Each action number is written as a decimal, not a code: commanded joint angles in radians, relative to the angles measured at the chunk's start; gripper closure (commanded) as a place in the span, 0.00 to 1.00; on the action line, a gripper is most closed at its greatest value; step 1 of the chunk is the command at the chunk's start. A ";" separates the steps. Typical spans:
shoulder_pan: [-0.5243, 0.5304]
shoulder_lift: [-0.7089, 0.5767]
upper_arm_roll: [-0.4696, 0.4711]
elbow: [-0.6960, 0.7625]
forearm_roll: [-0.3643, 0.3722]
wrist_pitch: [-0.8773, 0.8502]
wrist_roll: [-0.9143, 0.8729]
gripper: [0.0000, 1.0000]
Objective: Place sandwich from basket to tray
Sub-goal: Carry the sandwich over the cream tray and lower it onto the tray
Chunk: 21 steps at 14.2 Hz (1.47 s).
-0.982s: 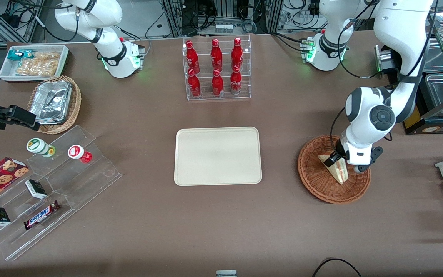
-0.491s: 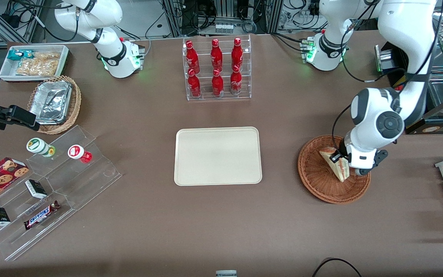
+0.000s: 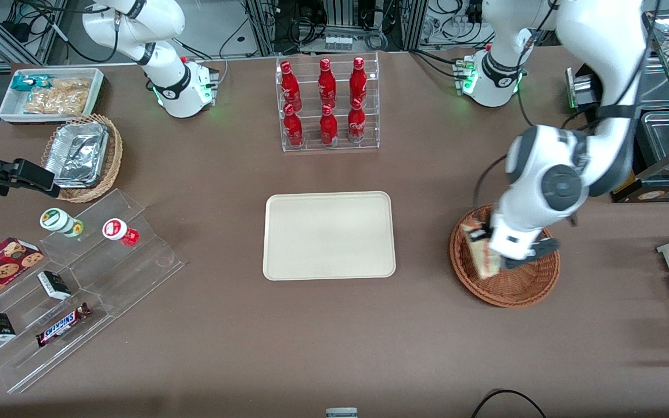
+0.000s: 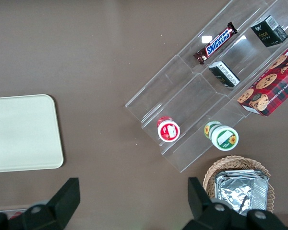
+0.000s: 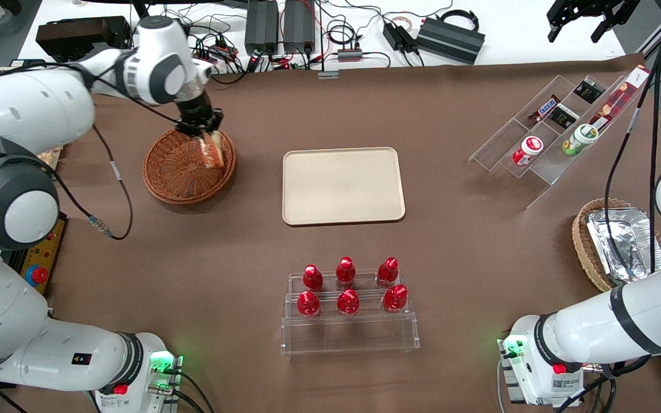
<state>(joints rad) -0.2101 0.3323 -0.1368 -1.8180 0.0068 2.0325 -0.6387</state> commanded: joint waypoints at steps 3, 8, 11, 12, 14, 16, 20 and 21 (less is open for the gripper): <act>-0.171 0.122 0.006 0.163 -0.011 -0.067 0.013 0.98; -0.339 0.267 0.006 0.315 -0.011 -0.064 -0.127 0.98; -0.406 0.307 0.006 0.321 -0.011 0.067 -0.188 0.98; -0.431 0.327 0.006 0.324 -0.010 0.090 -0.196 0.98; -0.459 0.356 0.006 0.331 -0.008 0.101 -0.199 0.98; -0.477 0.369 0.006 0.341 -0.007 0.110 -0.199 0.98; -0.499 0.390 0.006 0.342 -0.008 0.162 -0.297 0.97; -0.499 0.392 0.006 0.342 -0.005 0.172 -0.324 0.97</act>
<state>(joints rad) -0.6899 0.7061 -0.1437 -1.5080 0.0002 2.1908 -0.8997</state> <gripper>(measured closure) 0.863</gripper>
